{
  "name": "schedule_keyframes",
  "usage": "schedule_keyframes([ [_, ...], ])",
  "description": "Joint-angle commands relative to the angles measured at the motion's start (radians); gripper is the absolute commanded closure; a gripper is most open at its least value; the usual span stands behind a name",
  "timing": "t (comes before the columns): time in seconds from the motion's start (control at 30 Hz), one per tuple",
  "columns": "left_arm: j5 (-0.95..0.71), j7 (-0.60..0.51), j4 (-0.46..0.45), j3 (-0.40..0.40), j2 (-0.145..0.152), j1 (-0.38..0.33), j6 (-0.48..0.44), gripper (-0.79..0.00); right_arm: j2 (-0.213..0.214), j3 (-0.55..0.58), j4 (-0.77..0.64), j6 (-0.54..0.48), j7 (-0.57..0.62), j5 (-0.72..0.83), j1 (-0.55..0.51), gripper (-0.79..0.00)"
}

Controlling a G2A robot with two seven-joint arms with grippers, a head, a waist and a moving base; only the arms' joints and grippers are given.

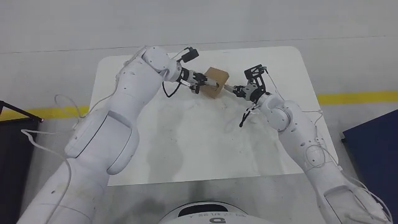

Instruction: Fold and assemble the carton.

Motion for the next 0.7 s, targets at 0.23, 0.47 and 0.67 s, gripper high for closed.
schedule_keyframes([
  [0.23,-0.153,-0.062,0.039,-0.097,0.056,-0.022,-0.072,-0.751,0.000,0.009,-0.044,0.024,-0.005,-0.017,-0.013,-0.785],
  [0.47,-0.093,0.149,0.051,-0.101,0.105,-0.011,-0.039,-0.551,0.000,0.013,-0.064,0.035,0.018,-0.025,-0.025,-0.785],
  [0.67,0.022,0.206,-0.023,-0.049,0.089,0.025,0.065,-0.517,-0.005,-0.002,-0.055,0.045,0.030,-0.032,-0.015,-0.785],
])
